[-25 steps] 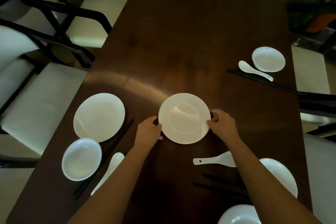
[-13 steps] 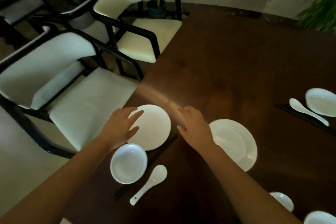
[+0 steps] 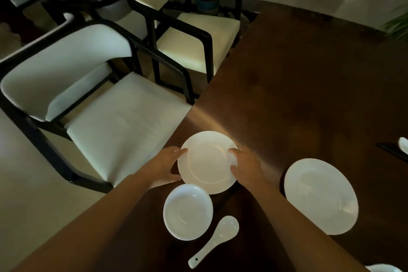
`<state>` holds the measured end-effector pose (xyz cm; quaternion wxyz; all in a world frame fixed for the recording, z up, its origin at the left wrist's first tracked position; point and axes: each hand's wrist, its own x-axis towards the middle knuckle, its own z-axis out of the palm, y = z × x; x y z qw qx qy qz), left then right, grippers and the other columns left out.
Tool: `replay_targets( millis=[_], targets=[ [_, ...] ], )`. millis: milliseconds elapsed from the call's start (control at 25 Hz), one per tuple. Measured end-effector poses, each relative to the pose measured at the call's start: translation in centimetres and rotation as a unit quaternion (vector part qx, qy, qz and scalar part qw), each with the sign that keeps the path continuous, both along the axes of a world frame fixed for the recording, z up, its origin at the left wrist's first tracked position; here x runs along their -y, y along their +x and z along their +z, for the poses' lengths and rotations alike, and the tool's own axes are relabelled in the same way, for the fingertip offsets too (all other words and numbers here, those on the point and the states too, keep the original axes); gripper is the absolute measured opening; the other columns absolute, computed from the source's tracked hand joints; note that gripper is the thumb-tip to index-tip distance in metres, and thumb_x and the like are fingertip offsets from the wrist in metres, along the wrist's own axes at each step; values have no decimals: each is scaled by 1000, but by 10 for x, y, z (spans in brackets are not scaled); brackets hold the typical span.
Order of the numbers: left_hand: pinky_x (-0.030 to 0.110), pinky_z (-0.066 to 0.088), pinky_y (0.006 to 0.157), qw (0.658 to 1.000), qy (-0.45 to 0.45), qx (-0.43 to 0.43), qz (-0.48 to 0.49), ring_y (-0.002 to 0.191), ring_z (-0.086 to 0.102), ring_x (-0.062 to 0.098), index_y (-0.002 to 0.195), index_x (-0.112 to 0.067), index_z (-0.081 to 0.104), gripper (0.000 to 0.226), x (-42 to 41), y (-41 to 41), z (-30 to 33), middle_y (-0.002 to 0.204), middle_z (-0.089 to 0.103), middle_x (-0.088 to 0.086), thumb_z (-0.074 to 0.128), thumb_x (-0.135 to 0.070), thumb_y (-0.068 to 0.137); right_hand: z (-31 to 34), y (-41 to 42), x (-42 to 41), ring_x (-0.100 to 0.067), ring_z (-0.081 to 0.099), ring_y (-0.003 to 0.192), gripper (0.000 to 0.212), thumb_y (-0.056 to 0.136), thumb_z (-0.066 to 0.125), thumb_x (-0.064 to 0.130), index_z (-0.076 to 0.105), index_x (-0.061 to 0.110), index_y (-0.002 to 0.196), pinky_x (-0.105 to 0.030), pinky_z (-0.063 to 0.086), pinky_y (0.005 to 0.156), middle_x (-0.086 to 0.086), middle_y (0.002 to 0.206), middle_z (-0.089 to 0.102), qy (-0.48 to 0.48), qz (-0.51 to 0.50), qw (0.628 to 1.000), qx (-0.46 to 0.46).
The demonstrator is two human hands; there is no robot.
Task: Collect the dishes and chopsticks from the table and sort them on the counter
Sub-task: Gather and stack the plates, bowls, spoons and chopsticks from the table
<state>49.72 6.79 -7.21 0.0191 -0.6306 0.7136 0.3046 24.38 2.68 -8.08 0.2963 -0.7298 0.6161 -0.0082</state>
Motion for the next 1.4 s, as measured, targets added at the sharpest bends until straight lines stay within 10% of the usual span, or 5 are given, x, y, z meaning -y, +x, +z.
replay_targets(
  millis=[480, 880, 1160, 1400],
  targets=[
    [41, 49, 94, 921, 40, -194, 335, 112, 56, 28, 136, -12, 44, 57, 21, -30, 9, 123, 60, 10, 58, 1, 82, 10, 3, 11, -25, 50, 118, 51, 83, 54, -1, 46, 16, 131, -33, 44, 95, -9, 129, 54, 32, -188, 972, 136],
    [23, 56, 63, 863, 124, -397, 287, 99, 61, 20, 120, -16, 59, 48, 46, -132, 59, 105, 65, 6, 56, 11, 81, 61, -128, -13, -22, 58, 94, 42, 79, 62, -4, 61, 17, 114, -26, 53, 62, -3, 104, 61, 33, -358, 885, 295],
    [31, 56, 71, 898, 142, -364, 205, 97, 62, 24, 119, -12, 62, 46, 44, -248, 41, 106, 64, 11, 59, 12, 79, 51, -228, -59, -27, 58, 100, 42, 80, 60, -6, 61, 14, 117, -41, 55, 80, -10, 106, 63, 24, -447, 863, 234],
    [16, 53, 53, 951, 83, -265, 135, 72, 60, 5, 116, -18, 64, 45, 43, -271, 17, 88, 66, -2, 62, 6, 78, 27, -247, -62, -24, 60, 101, 32, 86, 61, 9, 62, 14, 117, -33, 49, 89, -9, 114, 67, -5, -376, 920, 109]
  ],
)
